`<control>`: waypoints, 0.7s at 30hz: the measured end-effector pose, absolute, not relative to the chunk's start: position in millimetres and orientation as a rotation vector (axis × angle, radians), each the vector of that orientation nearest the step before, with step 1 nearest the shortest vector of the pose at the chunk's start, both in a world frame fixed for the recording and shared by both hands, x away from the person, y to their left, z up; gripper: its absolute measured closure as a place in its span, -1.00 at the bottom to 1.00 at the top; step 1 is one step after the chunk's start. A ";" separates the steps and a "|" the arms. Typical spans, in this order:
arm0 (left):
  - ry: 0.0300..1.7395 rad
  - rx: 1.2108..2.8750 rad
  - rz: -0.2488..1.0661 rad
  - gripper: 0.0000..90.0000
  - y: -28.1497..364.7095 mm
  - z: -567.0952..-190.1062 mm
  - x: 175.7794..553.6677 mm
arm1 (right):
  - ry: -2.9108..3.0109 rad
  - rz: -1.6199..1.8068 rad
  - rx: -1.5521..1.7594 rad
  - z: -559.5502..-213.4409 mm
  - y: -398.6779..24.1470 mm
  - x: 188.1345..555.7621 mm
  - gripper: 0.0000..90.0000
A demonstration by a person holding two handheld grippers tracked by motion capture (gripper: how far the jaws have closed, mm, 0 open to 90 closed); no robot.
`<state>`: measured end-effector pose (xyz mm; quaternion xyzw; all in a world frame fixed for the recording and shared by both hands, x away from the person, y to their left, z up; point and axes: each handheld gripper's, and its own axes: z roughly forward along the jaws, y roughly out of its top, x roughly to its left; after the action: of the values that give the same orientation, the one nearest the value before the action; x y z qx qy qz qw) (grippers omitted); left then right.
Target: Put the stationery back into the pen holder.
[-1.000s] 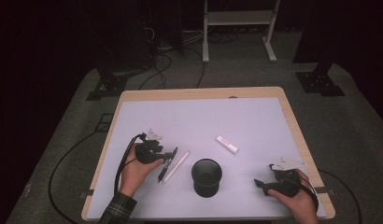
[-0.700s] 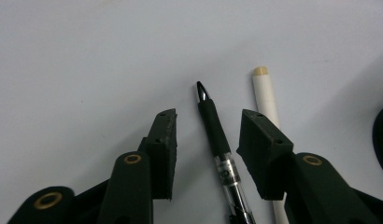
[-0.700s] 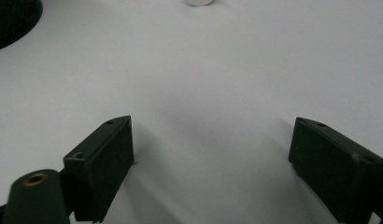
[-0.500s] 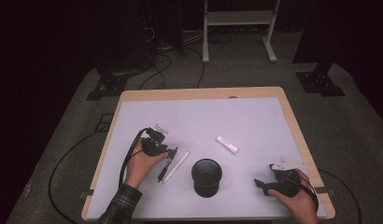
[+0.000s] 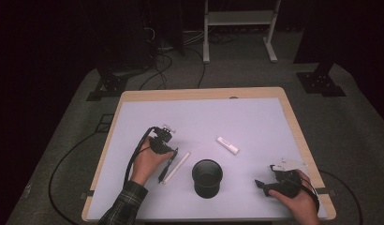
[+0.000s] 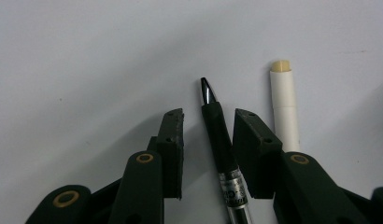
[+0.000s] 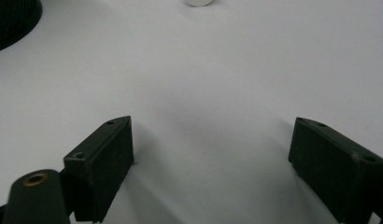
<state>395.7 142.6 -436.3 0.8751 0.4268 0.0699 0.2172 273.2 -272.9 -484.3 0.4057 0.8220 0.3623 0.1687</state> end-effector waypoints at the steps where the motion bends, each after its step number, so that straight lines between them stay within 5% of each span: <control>1: 1.187 2.420 0.202 0.43 141.2 -436.4 396.1 | 2.337 1.030 1.153 -484.3 -272.9 273.2 -0.71; 21: 1.219 2.516 0.190 0.56 128.8 -439.8 405.0 | 2.337 1.030 1.155 -484.3 -272.9 273.2 -0.72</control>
<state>405.0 128.8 -439.8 0.8849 0.4289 0.0669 0.1689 273.2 -272.9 -484.3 0.4060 0.8219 0.3622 0.1684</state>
